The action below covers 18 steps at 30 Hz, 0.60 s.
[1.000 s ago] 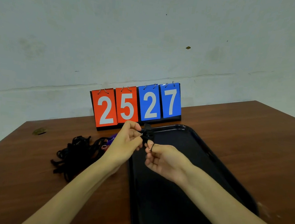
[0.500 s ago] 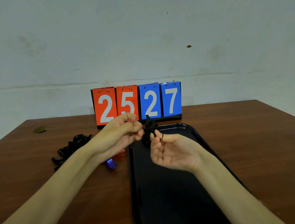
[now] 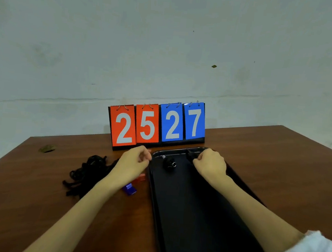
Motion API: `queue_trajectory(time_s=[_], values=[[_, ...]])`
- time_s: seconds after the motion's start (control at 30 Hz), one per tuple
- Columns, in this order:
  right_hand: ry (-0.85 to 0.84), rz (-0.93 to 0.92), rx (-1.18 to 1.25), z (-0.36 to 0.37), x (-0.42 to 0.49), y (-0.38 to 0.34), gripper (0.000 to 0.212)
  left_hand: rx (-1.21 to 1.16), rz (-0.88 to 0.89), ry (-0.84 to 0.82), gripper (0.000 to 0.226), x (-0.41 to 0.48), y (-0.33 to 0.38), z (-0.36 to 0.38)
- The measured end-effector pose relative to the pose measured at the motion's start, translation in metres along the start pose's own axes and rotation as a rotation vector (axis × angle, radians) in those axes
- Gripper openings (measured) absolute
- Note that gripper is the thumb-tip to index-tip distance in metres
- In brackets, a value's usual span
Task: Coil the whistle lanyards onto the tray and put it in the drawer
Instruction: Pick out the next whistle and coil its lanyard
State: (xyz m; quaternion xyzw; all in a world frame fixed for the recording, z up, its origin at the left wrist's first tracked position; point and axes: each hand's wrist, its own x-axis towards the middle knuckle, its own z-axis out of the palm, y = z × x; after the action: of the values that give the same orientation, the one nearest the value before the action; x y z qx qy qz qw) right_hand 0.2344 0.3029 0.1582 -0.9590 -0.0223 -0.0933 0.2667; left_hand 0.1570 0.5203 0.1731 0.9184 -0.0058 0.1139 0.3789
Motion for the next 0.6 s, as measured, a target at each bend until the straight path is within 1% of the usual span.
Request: queue_trajectory(time_s=[0.1,0.2,0.37,0.47,0.53,0.6], values=[[0.041,-0.025,-0.089,0.006,0.002,-0.006,0.020,0.015,0.008,0.055,0.014,0.003,-0.003,-0.003],[0.026,-0.045,-0.113,0.007,0.001,-0.007,0.020,0.012,-0.001,0.093,0.010,0.006,-0.004,-0.008],[0.012,-0.033,-0.133,0.002,-0.004,-0.004,0.024,0.037,-0.018,0.128,0.020,0.013,-0.010,-0.020],[0.073,-0.055,-0.192,-0.009,-0.011,-0.009,0.029,0.092,-0.024,0.118,0.022,0.017,-0.015,-0.037],[0.102,-0.121,-0.212,-0.016,-0.018,-0.020,0.028,0.150,-0.046,0.099,0.021,0.018,-0.023,-0.050],[0.039,-0.228,-0.155,-0.017,-0.026,-0.035,0.022,0.188,-0.078,0.097,0.023,0.020,-0.034,-0.058]])
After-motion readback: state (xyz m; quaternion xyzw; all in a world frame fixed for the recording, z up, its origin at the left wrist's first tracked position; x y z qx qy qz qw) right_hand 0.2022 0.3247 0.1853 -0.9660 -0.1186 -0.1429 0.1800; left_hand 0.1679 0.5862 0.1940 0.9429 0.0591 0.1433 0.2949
